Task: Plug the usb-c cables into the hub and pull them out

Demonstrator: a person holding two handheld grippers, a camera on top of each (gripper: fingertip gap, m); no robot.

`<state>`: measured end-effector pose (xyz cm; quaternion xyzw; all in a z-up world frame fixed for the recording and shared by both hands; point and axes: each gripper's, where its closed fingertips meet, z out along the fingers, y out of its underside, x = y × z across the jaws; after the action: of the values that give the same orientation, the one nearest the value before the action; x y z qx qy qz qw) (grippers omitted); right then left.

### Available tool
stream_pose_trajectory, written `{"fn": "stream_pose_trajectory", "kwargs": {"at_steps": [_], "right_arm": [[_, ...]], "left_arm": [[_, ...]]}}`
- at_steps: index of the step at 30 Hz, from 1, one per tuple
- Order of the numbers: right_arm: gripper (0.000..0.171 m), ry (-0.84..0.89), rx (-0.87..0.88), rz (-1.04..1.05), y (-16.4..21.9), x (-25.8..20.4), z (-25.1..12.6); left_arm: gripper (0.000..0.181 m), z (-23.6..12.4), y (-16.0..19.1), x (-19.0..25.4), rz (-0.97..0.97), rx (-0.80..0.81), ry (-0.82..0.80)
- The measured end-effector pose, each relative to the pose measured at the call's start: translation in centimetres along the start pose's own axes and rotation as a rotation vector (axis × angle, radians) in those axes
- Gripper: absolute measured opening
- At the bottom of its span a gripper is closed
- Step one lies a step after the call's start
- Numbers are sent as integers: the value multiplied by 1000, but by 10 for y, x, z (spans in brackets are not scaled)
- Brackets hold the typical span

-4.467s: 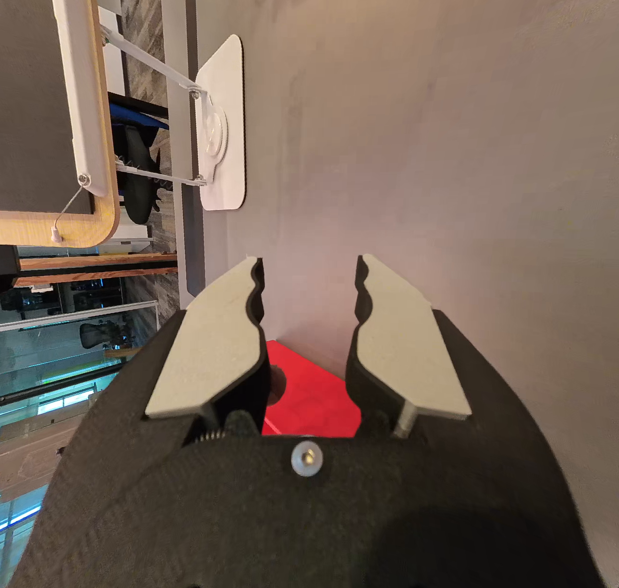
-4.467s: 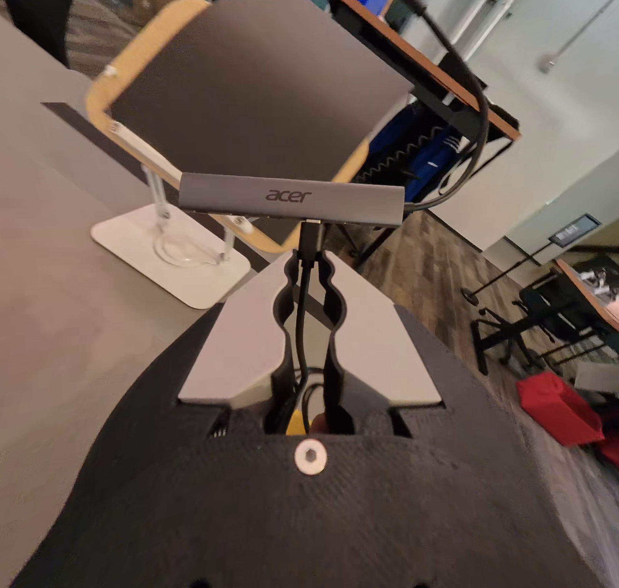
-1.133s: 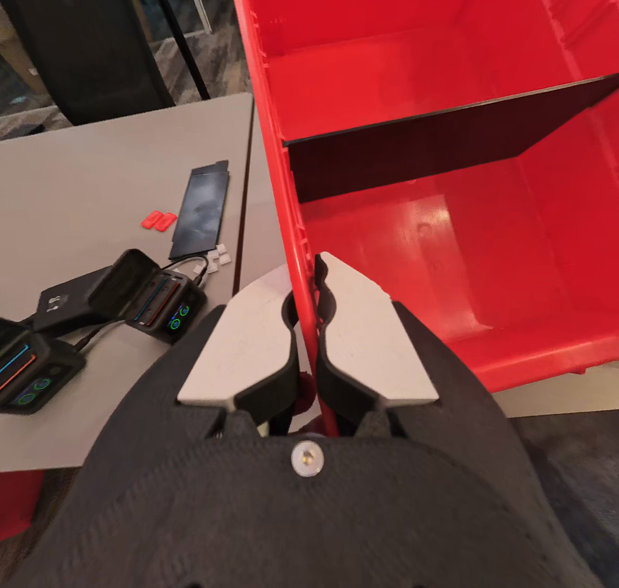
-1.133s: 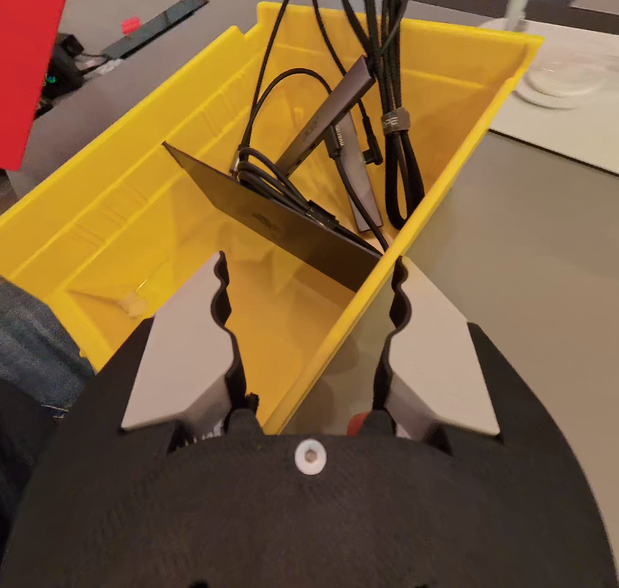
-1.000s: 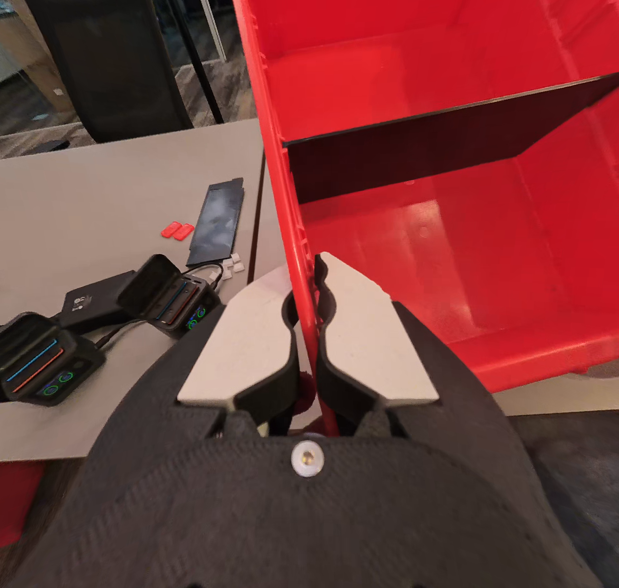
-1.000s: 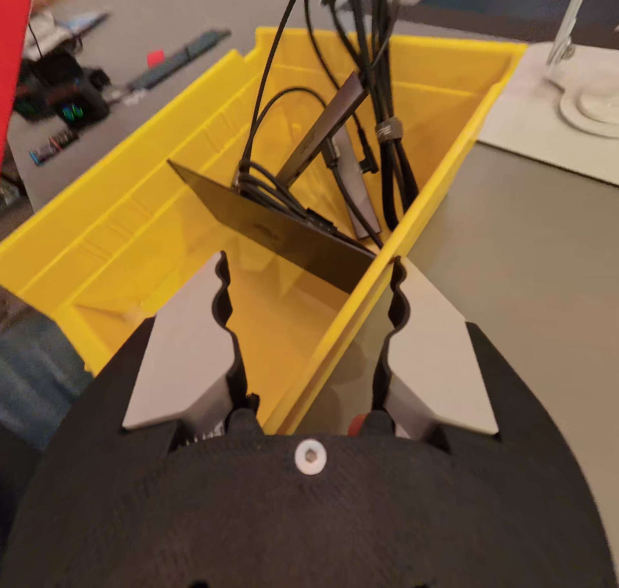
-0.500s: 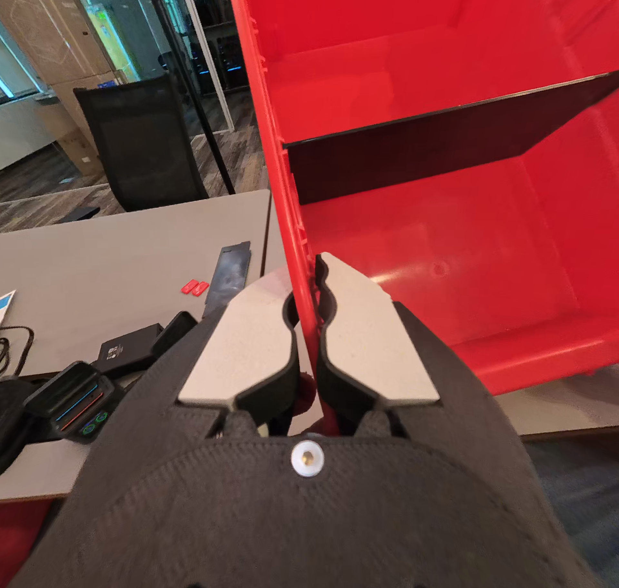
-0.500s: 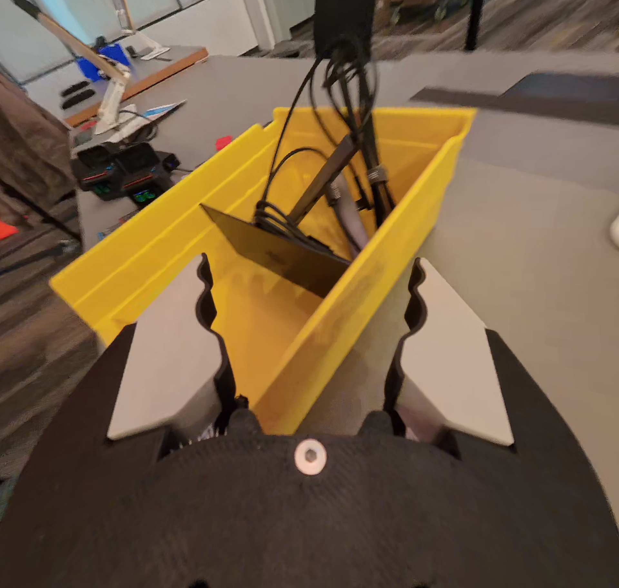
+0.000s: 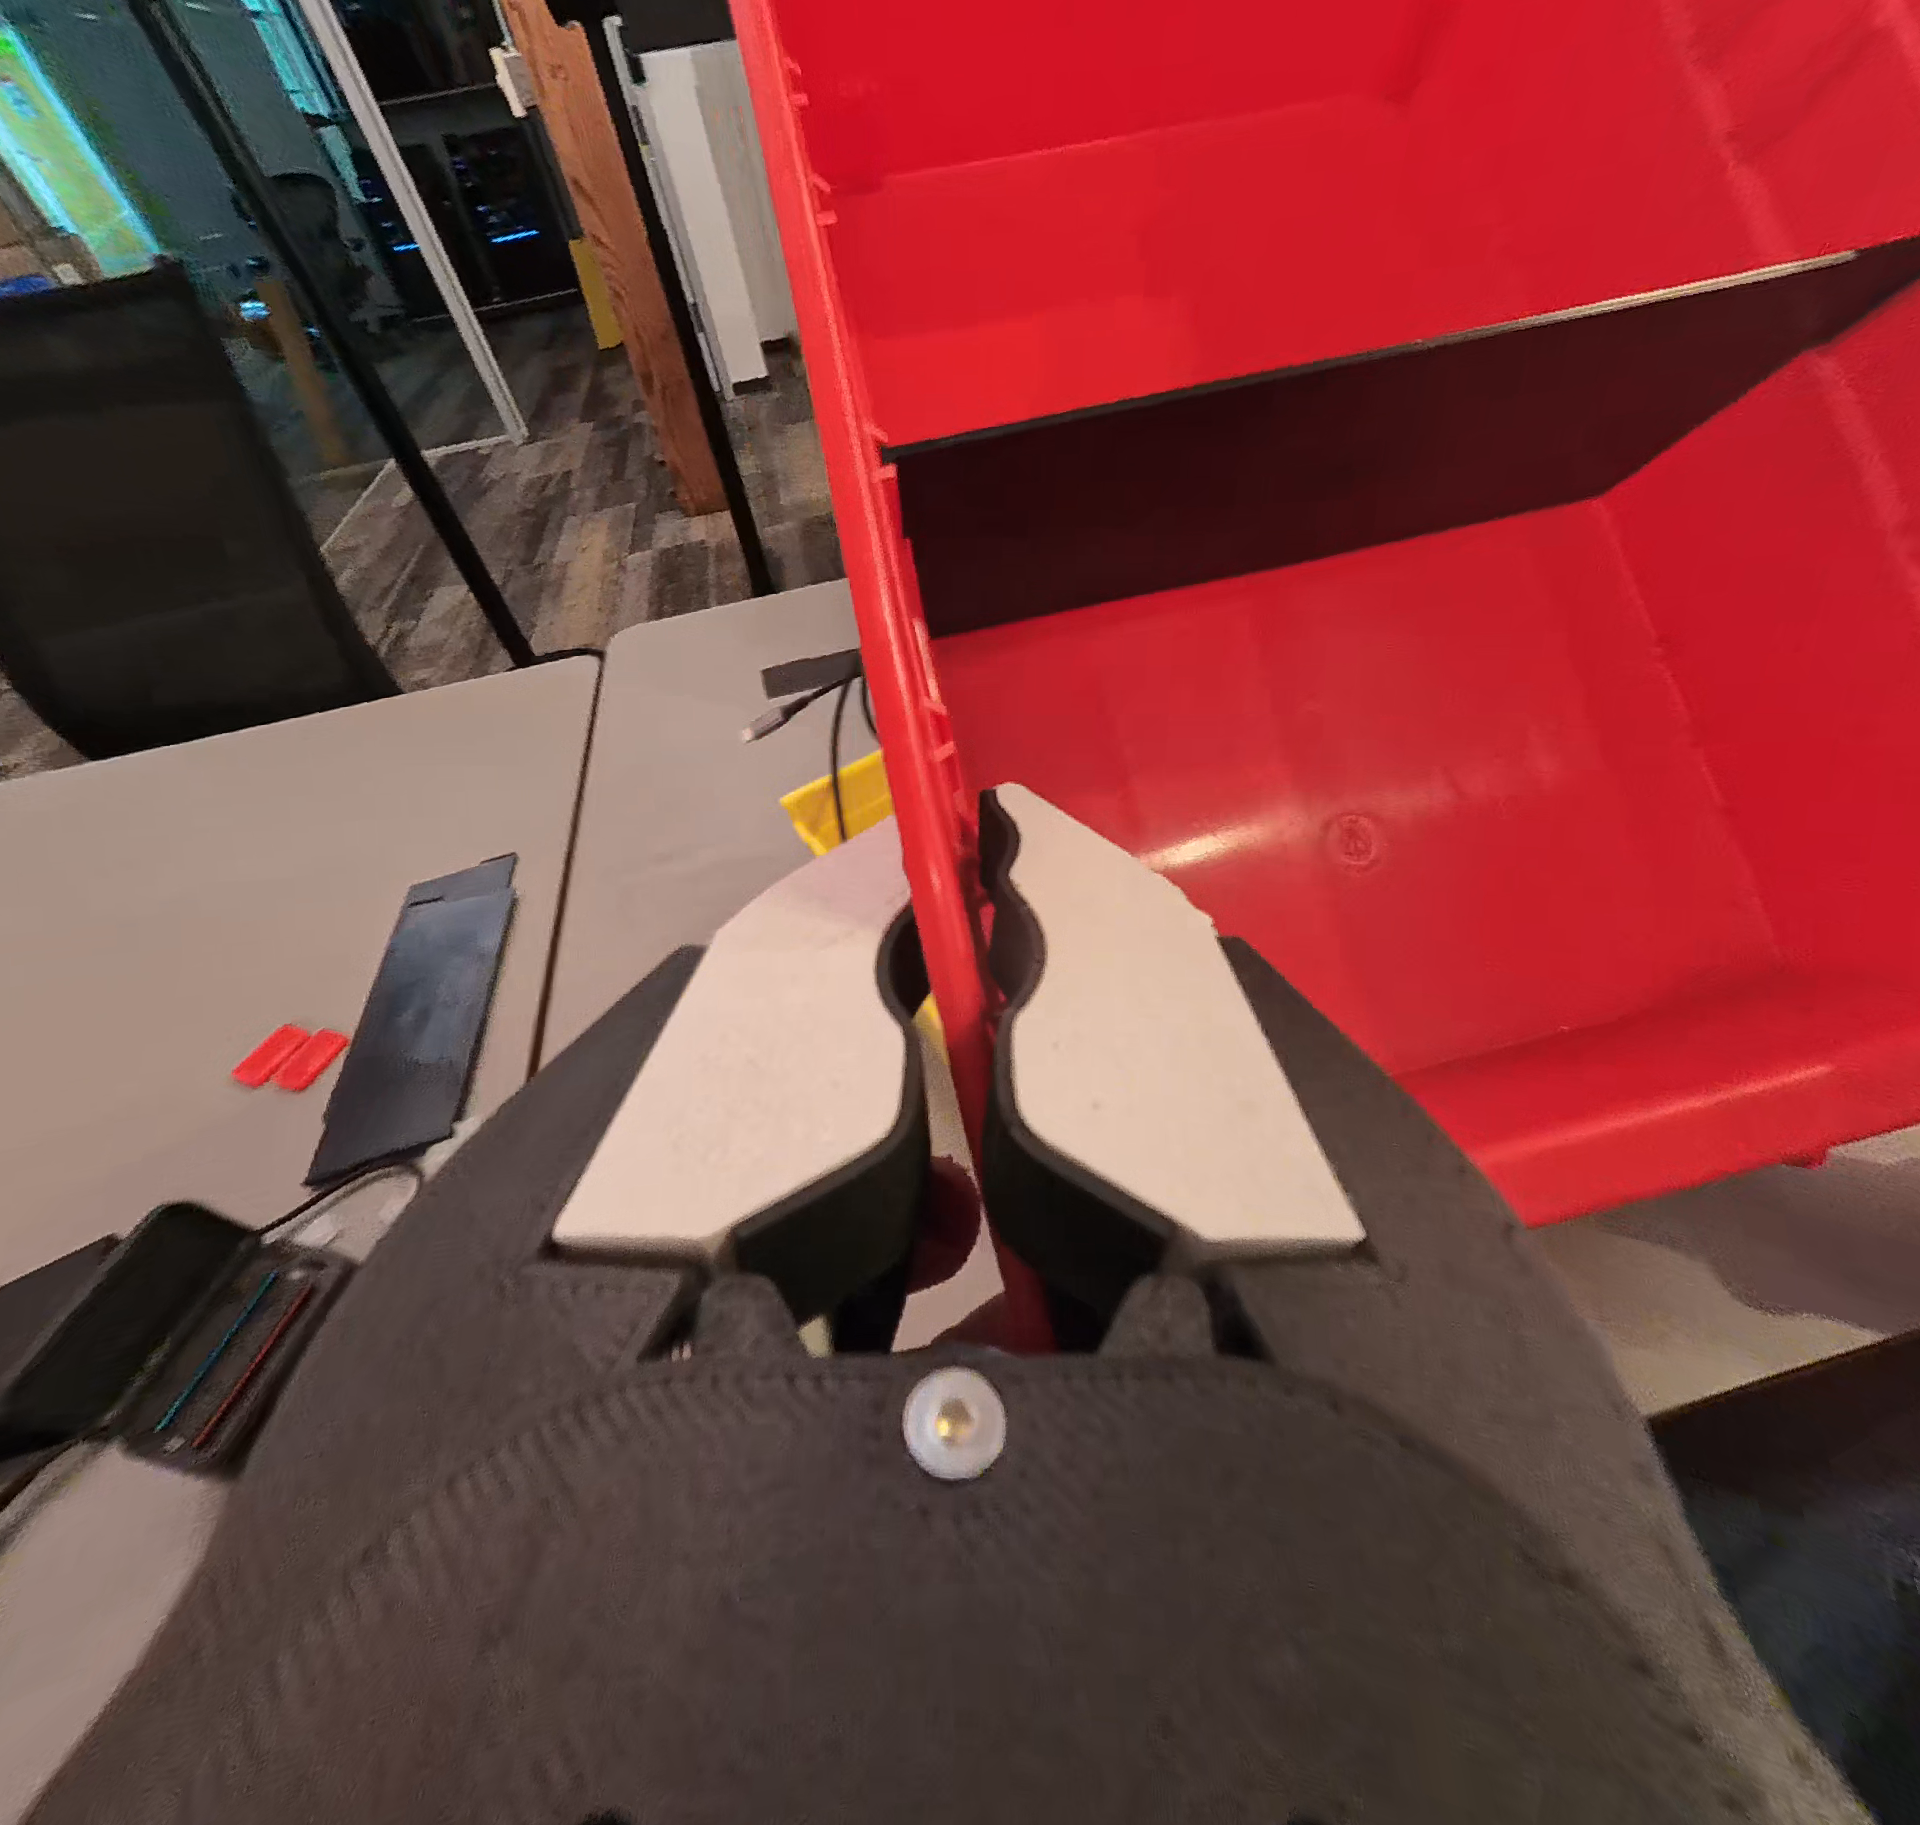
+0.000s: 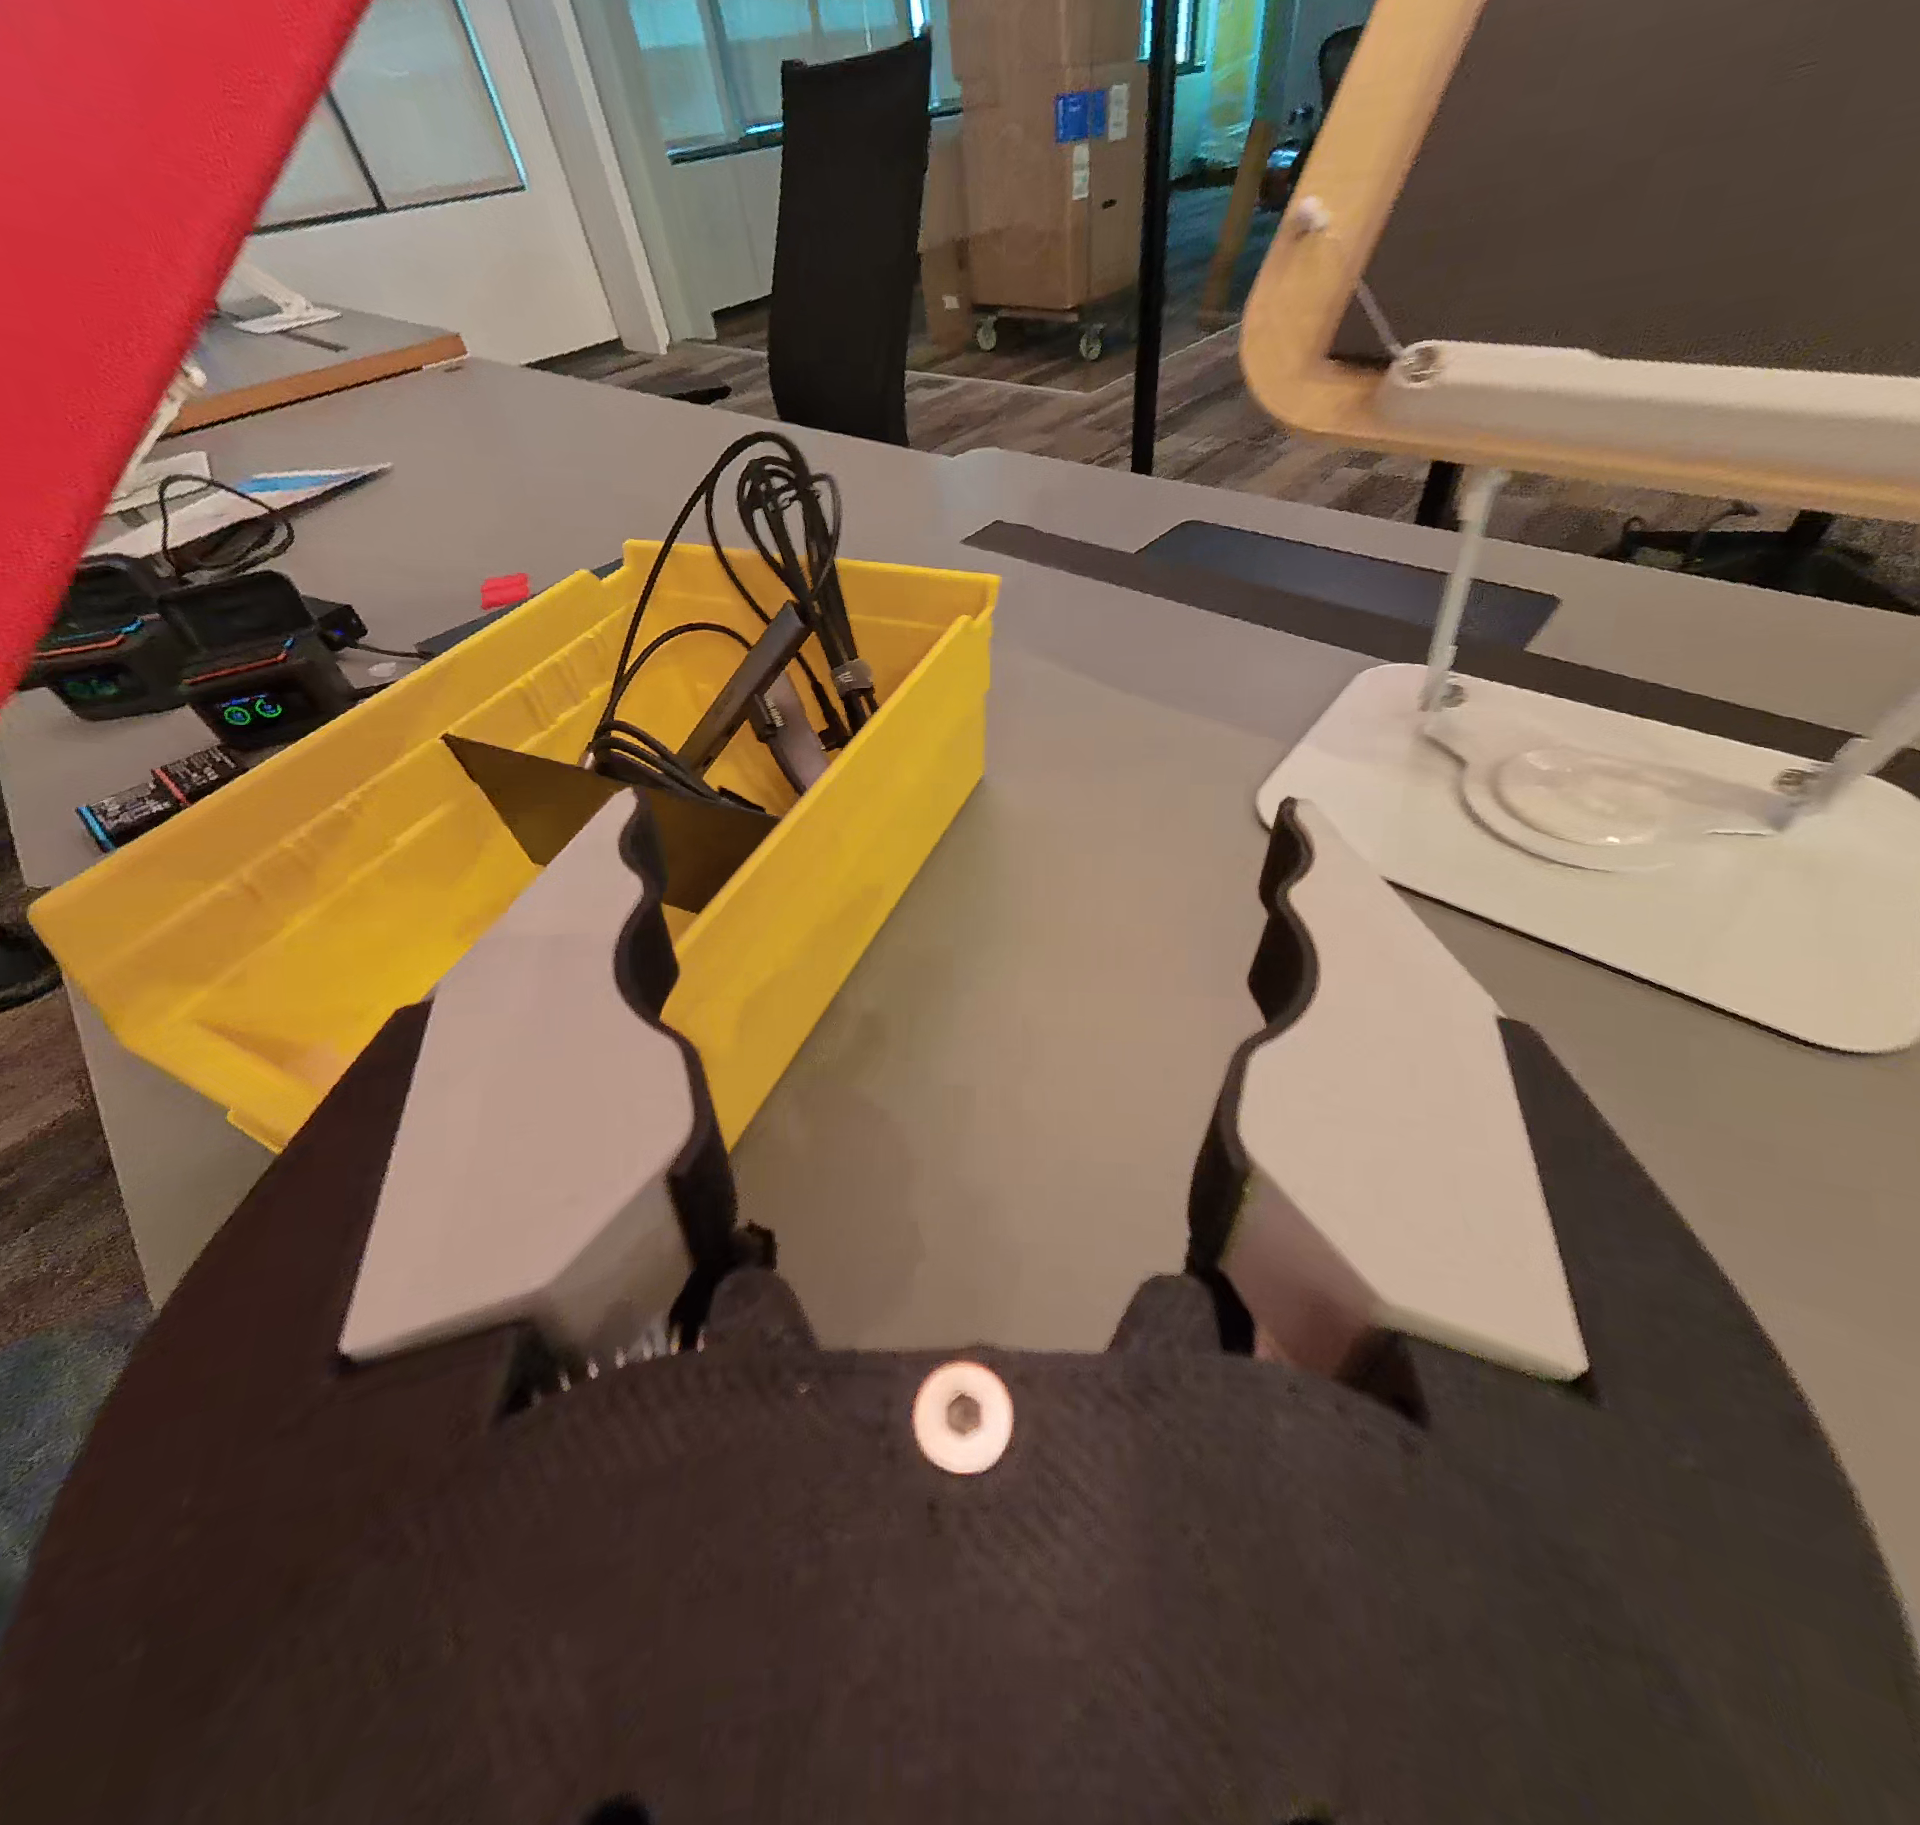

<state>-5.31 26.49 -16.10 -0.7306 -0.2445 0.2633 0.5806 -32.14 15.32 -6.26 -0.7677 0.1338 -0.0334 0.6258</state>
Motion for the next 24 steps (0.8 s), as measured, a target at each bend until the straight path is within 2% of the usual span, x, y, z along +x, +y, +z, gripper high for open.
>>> {"fn": "stream_pose_trajectory", "kwargs": {"at_steps": [9, 14, 16, 18, 21, 22, 24], "right_arm": [[109, 94, 137, 71, -38, 56, -71], [103, 122, 296, 195, -56, 90, -137], [83, 67, 346, 229, -59, 89, -164], [81, 12, 379, 258, -57, 82, -188], [89, 35, 386, 265, -45, 81, -213], [79, 49, 400, 283, -42, 83, -222], [80, 106, 435, 318, -35, 96, -241]], "left_arm": [[5, 64, -26, 76, 48, 17, 125], [5, 102, -31, 129, 54, 15, 181], [5, 116, -31, 155, 64, 18, 209], [6, 127, -30, 185, 87, 15, 244], [5, 141, -23, 234, 105, -6, 313], [5, 146, -18, 250, 114, -17, 329], [5, 156, -8, 278, 79, -44, 380]]}}
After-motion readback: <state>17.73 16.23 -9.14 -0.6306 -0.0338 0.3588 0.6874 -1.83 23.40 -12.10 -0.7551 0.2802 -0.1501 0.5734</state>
